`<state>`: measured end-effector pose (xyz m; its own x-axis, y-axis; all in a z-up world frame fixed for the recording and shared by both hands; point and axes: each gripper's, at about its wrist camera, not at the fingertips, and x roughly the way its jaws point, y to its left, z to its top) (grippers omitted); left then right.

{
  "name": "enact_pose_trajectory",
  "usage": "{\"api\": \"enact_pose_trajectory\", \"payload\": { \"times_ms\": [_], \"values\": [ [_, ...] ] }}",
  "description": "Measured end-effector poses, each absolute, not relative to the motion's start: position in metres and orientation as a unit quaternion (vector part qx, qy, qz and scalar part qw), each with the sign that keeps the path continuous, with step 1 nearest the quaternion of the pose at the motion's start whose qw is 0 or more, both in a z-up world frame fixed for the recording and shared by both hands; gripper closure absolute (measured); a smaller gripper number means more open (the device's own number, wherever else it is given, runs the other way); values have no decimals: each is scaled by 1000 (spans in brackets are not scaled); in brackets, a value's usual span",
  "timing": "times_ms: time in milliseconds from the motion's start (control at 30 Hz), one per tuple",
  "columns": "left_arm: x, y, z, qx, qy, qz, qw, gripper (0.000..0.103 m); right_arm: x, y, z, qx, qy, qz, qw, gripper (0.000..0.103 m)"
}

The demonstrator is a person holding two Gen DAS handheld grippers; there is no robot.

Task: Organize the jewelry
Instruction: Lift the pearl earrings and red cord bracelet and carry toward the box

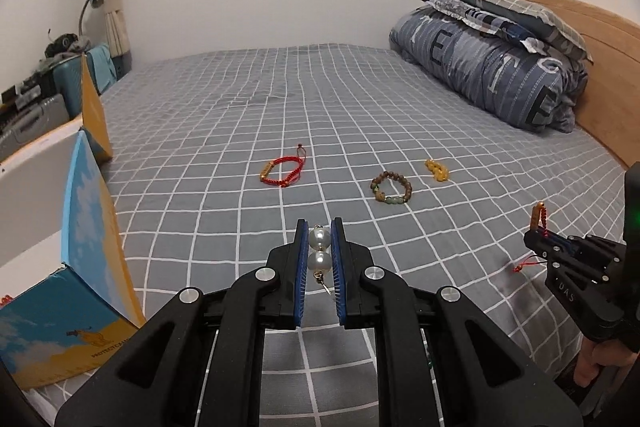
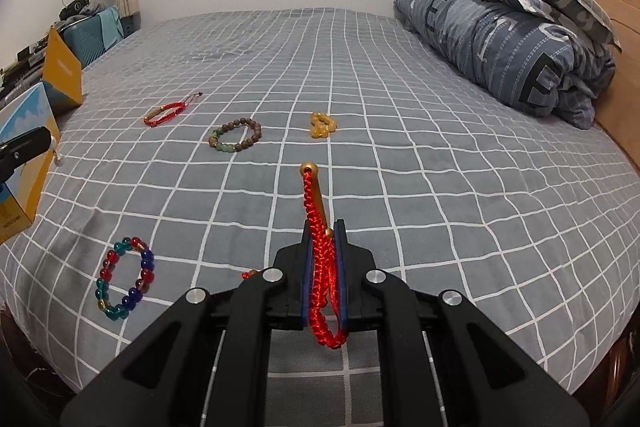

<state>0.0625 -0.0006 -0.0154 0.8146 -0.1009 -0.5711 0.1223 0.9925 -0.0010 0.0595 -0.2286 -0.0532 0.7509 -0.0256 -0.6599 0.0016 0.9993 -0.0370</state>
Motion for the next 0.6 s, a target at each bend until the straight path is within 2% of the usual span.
{"api": "enact_pose_trajectory", "payload": {
  "times_ms": [600],
  "values": [
    [51,19,45,11,280,-41,959,92,75,-201,2,1,349,8,937,95]
  ]
}}
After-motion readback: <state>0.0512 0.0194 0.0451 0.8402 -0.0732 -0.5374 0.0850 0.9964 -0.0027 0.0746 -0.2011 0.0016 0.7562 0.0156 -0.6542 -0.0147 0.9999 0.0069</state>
